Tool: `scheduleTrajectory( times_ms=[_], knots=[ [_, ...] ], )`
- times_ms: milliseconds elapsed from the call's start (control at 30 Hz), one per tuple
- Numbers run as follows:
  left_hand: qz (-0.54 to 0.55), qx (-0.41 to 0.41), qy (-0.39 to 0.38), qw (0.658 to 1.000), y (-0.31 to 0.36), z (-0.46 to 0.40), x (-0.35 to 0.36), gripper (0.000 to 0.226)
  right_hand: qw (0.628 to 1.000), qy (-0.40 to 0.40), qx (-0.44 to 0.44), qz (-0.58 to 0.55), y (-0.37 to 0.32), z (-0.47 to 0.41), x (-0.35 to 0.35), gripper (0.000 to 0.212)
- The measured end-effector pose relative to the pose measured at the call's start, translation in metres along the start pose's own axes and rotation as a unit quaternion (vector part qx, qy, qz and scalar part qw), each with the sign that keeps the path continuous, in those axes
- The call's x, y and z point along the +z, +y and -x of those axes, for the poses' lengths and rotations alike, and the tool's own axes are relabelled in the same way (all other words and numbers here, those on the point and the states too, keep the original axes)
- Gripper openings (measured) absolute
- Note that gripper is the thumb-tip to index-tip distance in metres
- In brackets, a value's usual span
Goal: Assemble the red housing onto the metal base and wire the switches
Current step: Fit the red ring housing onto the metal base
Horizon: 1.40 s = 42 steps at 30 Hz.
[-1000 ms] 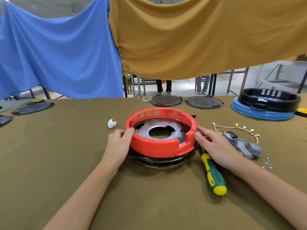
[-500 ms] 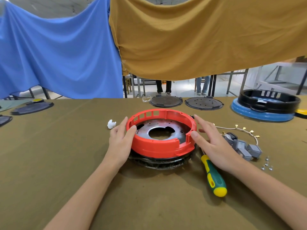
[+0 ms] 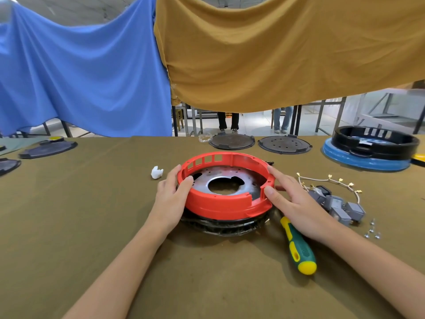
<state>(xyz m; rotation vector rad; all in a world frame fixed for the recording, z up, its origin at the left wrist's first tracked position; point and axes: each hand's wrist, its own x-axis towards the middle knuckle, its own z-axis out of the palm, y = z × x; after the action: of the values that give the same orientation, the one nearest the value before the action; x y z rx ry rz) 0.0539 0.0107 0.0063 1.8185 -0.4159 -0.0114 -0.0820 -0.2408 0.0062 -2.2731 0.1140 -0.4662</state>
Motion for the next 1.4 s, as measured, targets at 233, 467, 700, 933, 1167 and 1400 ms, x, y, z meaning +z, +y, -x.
scheduleTrajectory(
  times_ms=[233, 467, 700, 933, 1167, 1400],
  knots=[
    [0.029, -0.021, 0.012, 0.999, 0.000, -0.001, -0.001, 0.083, 0.999, 0.024, 0.017, -0.037, -0.005, 0.001, 0.000, 0.075],
    [0.025, -0.014, 0.002, 1.000, -0.002, -0.003, -0.001, 0.089, 1.000, -0.011, 0.016, -0.020, -0.003, 0.001, 0.000, 0.068],
    [0.027, -0.011, 0.003, 1.000, -0.003, -0.002, 0.000, 0.079, 0.999, -0.018, 0.020, -0.040, -0.002, 0.002, 0.000, 0.069],
    [0.023, -0.076, 0.031, 0.996, -0.003, -0.003, -0.003, 0.101, 0.989, 0.038, 0.100, -0.102, -0.003, -0.002, -0.002, 0.081],
    [0.026, -0.108, -0.014, 0.994, -0.009, -0.005, -0.003, 0.081, 0.982, 0.017, 0.172, -0.080, -0.018, -0.030, -0.005, 0.056],
    [0.205, 0.034, -0.047, 0.977, 0.010, 0.000, -0.002, 0.050, 0.978, 0.108, 0.035, -0.178, -0.035, -0.020, -0.005, 0.037]
  ],
)
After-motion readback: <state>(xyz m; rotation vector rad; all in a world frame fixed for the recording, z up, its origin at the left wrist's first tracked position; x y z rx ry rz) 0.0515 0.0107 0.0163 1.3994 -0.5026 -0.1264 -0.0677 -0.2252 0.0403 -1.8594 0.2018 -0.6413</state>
